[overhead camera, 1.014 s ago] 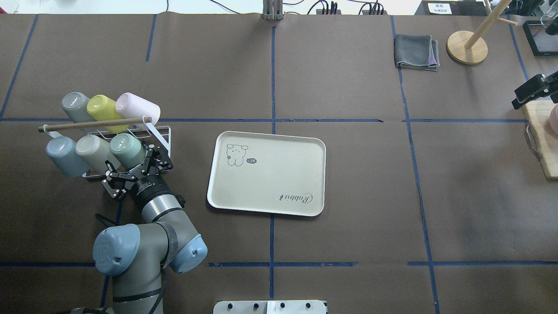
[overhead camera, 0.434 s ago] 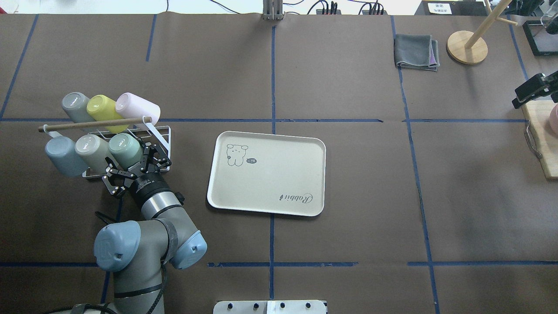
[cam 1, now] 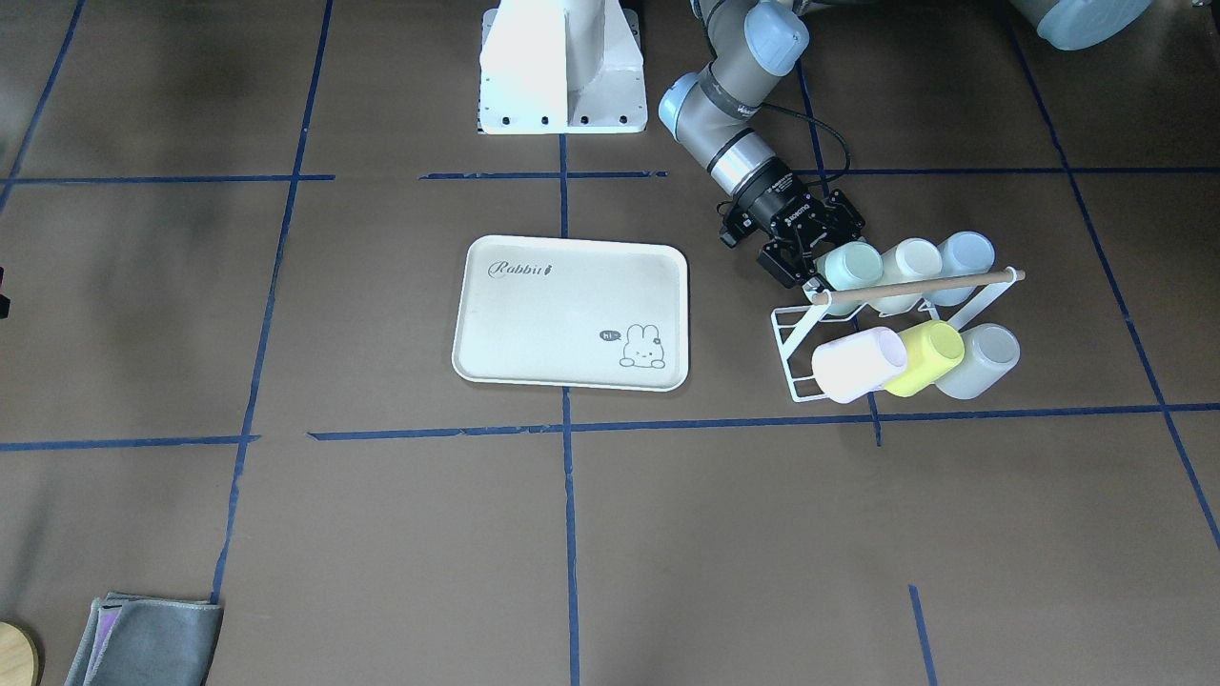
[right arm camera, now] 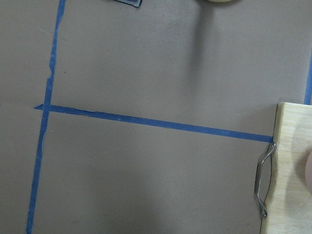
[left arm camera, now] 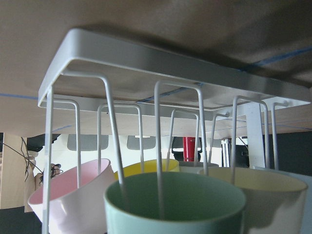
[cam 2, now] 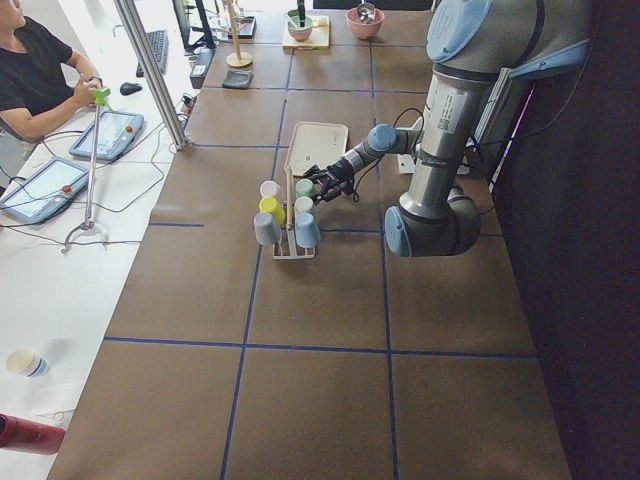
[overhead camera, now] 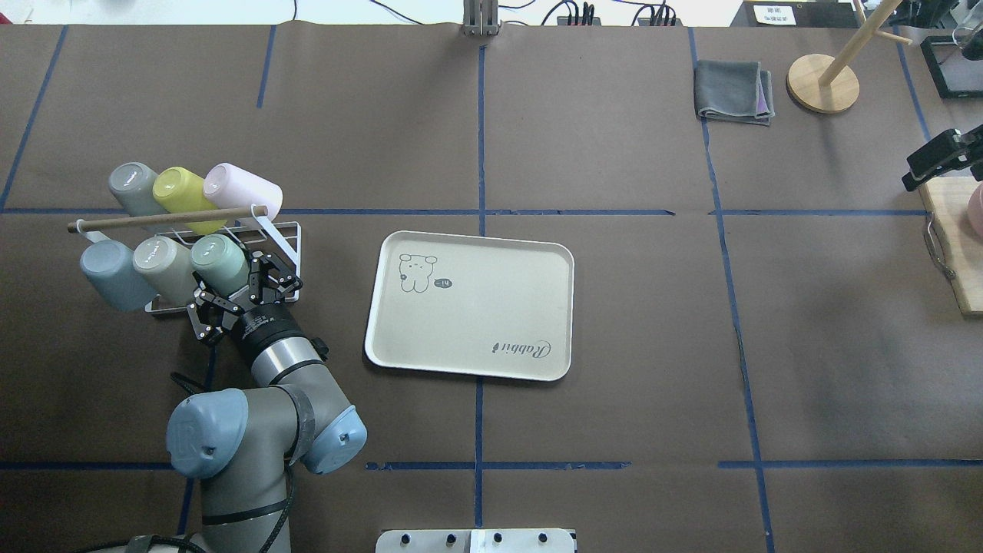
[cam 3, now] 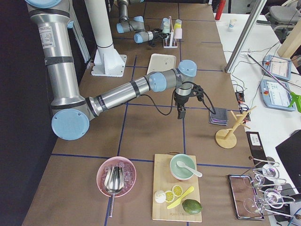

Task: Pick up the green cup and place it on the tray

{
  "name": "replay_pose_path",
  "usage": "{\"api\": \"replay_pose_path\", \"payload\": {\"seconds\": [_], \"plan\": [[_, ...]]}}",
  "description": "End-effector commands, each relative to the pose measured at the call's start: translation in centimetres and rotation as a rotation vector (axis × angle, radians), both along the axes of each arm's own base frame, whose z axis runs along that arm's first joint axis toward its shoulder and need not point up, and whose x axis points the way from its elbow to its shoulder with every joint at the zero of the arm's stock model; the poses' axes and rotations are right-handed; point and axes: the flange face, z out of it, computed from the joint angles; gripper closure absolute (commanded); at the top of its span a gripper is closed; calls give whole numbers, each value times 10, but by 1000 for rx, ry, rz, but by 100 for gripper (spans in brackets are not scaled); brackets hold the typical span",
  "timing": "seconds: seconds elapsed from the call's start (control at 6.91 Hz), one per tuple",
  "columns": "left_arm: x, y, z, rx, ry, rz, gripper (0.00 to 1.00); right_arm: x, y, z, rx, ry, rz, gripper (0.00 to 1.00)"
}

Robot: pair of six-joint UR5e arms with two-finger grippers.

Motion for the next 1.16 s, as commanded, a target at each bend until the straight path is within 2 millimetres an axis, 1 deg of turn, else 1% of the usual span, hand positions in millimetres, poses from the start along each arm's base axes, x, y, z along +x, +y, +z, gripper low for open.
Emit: {"api": "replay_pose_path", "payload": {"seconds": [0.0,0.14,0.29,0.72,1.01], "plan": [[0,-1,-1,1,4,1,81,0,0,0,-2,0,2,0],[-1,-2,-2,1,4,0,89,0,0,0,-2,0,2,0],[-5,-4,-3,0,2,-4,93,0,0,0,-2,0,2,0],[-12,-4,-7,-2,-5,-8,98,0,0,-2,0,-1,3,0],[-17,-3,-15,-2,-9,-10,99,0,-1,-2,0,-1,4,0]]}}
